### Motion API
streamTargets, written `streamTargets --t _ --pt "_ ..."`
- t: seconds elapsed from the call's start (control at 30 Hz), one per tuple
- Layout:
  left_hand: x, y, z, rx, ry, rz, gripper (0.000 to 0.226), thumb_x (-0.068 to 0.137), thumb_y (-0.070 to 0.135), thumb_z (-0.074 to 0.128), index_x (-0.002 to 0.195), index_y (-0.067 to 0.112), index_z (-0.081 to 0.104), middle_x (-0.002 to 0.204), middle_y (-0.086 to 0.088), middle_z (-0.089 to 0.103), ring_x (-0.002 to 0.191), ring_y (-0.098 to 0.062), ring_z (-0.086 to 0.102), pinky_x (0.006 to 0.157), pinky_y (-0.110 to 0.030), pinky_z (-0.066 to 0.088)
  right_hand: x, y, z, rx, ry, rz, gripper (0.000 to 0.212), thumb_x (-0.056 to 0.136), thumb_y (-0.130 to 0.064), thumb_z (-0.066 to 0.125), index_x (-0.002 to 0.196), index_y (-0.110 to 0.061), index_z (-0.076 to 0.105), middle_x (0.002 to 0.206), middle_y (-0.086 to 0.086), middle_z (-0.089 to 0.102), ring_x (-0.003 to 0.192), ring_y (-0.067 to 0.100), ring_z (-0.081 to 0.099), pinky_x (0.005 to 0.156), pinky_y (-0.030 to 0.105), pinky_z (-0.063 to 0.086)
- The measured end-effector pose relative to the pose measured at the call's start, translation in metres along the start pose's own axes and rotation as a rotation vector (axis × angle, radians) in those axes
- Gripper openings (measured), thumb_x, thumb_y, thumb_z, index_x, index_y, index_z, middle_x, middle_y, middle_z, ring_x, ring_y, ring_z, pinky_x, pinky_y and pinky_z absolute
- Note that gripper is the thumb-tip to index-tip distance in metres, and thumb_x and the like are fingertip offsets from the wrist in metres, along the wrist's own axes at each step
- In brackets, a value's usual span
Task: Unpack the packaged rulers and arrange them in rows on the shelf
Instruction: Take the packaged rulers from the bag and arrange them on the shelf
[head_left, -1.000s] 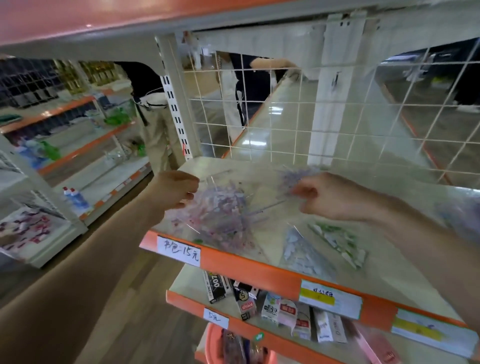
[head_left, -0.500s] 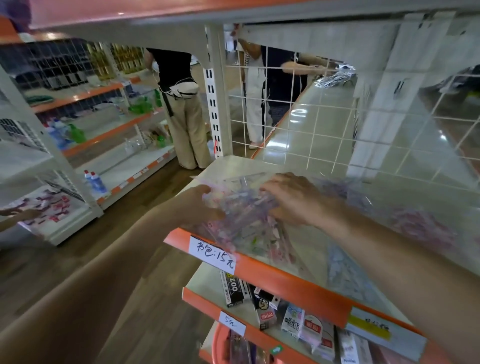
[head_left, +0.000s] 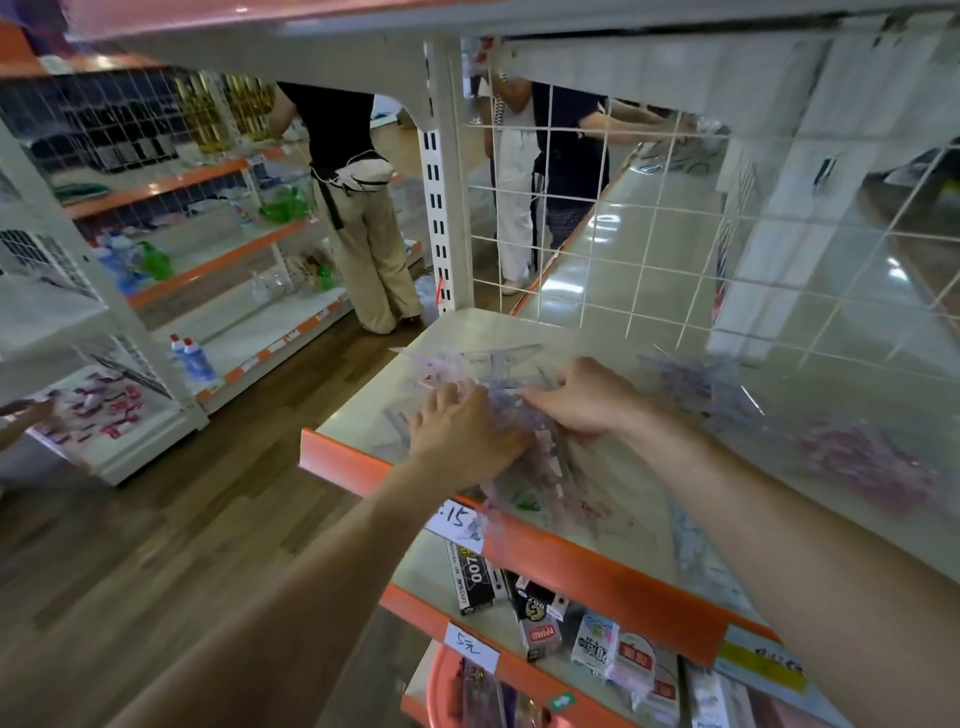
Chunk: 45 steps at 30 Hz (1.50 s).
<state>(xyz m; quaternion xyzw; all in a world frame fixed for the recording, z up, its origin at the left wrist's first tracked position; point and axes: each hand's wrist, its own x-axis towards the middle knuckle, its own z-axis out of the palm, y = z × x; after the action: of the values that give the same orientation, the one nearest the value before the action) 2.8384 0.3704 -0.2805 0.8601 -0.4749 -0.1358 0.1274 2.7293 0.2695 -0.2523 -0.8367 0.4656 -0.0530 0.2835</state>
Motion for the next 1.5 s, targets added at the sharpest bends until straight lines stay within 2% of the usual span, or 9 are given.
streamTargets --t 0.17,0.27,0.43,0.6,0.73,0.87,1.0,1.1,1.5 --pt "-0.001 0.01 0.011 -0.132 0.145 0.014 0.048 0.094 0.044 0.046 0.134 0.018 0.048 0.141 -0.007 0.04 0.133 -0.028 0.029 0.109 -0.04 0.025 -0.006 -0.009 -0.006 0.358 -0.089 0.078 0.025 0.09 -0.024 0.058 0.075 -0.006 0.064 0.065 0.009 0.061 0.048 0.019 0.055 0.046 0.018 0.044" --pt "0.003 0.011 0.01 -0.375 0.2 -0.003 0.035 0.1 0.027 0.037 0.118 0.01 0.062 0.135 -0.008 0.049 0.126 -0.025 0.037 0.107 -0.037 0.029 -0.008 -0.015 -0.004 0.589 -0.127 0.131 0.019 0.086 -0.012 0.057 0.093 0.002 0.068 0.083 0.018 0.07 0.061 0.024 0.064 0.057 0.026 0.054" --pt "0.005 0.008 0.013 -0.352 0.191 -0.025 0.036 0.097 0.013 0.039 0.127 0.013 0.058 0.139 -0.006 0.046 0.131 -0.025 0.035 0.111 -0.038 0.03 -0.017 -0.018 -0.008 -0.119 -0.003 -0.028 0.019 0.086 -0.022 0.054 0.096 -0.008 0.062 0.084 0.011 0.067 0.074 0.028 0.066 0.062 0.03 0.053" --pt "0.009 0.018 0.0 -0.796 0.198 -0.263 0.033 0.094 0.011 0.041 0.115 0.017 0.066 0.116 -0.003 0.058 0.111 -0.025 0.054 0.097 -0.036 0.047 -0.028 -0.029 -0.002 -0.297 -0.274 -0.121 0.043 0.075 -0.064 0.06 0.097 -0.027 0.059 0.086 -0.001 0.058 0.077 0.02 0.055 0.053 0.024 0.041" --pt "0.003 0.024 -0.017 -0.979 0.133 -0.338 0.027 0.096 0.011 0.043 0.076 0.017 0.061 0.077 0.0 0.056 0.087 -0.022 0.053 0.067 -0.026 0.044 -0.024 -0.03 0.02 -0.435 -0.129 -0.095 0.103 0.05 -0.089 0.052 0.128 -0.021 0.05 0.125 0.003 0.06 0.113 0.025 0.058 0.094 0.035 0.046" --pt "0.004 0.025 -0.027 -0.804 0.064 -0.265 0.03 0.097 0.005 0.041 0.115 0.009 0.065 0.108 -0.001 0.054 0.1 -0.016 0.05 0.074 -0.011 0.04 -0.029 -0.031 0.02 -0.464 -0.076 -0.113 0.096 0.068 -0.073 0.061 0.135 -0.01 0.036 0.134 0.01 0.051 0.124 0.026 0.05 0.095 0.034 0.041" --pt "0.004 0.001 -0.033 -0.374 0.099 -0.155 0.043 0.092 0.027 0.055 0.135 0.022 0.049 0.136 -0.006 0.046 0.116 -0.028 0.05 0.095 -0.038 0.049 -0.019 -0.018 0.001 -0.337 -0.161 -0.08 0.073 0.067 -0.056 0.072 0.122 -0.012 0.051 0.118 0.004 0.061 0.107 0.024 0.059 0.078 0.029 0.045" --pt "-0.005 0.0 -0.031 -0.086 -0.062 -0.082 0.054 0.088 0.034 0.062 0.138 0.023 0.044 0.135 -0.01 0.037 0.123 -0.031 0.041 0.1 -0.037 0.041 -0.013 -0.015 0.002 -0.206 -0.156 -0.104 0.035 0.071 -0.042 0.075 0.091 -0.016 0.063 0.087 0.0 0.063 0.082 0.019 0.059 0.055 0.022 0.038" --pt "-0.004 0.005 -0.038 -0.172 -0.216 0.001 0.079 0.077 0.034 0.076 0.143 0.017 0.036 0.143 -0.009 0.032 0.126 -0.026 0.042 0.091 -0.027 0.037 0.001 -0.011 0.0 0.342 -0.141 0.14 0.019 0.083 -0.018 0.068 0.073 -0.011 0.053 0.06 0.007 0.054 0.049 0.016 0.051 0.036 0.017 0.035"
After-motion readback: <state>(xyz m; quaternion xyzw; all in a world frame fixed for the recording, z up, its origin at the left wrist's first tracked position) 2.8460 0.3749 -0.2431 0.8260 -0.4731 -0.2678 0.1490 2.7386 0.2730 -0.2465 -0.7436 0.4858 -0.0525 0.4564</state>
